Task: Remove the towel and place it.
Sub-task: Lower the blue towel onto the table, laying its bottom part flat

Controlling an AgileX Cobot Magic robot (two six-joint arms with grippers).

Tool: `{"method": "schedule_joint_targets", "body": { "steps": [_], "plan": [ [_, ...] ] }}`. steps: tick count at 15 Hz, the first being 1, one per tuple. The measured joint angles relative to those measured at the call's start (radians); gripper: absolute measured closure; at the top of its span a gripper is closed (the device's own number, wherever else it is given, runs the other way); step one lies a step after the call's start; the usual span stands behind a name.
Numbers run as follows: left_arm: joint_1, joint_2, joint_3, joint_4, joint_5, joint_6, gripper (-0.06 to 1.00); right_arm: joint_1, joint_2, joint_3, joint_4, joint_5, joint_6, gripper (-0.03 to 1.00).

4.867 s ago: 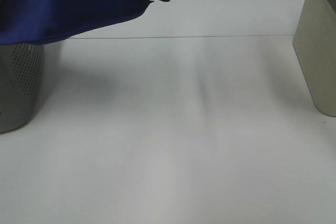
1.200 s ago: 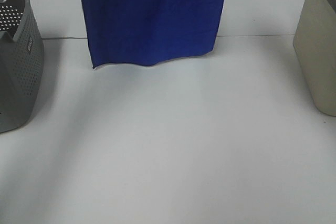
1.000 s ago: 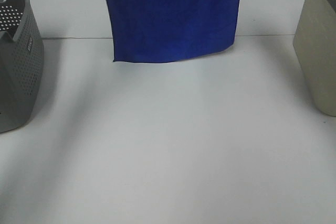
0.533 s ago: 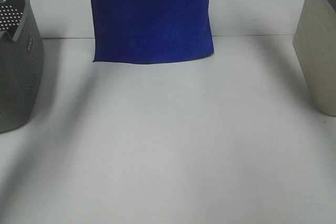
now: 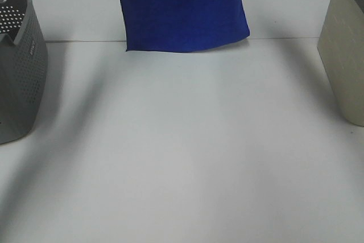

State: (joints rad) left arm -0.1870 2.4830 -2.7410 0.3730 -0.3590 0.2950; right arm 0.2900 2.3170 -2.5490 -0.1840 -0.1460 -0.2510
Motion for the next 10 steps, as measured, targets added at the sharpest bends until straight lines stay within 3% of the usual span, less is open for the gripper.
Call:
{"method": "schedule_joint_targets", "body": {
  "steps": [10],
  "plan": [
    [0.004,0.000,-0.001,0.039,-0.005,0.002,0.94,0.000,0.020,0.000,0.000,0.020,0.000,0.95]
  ]
}}
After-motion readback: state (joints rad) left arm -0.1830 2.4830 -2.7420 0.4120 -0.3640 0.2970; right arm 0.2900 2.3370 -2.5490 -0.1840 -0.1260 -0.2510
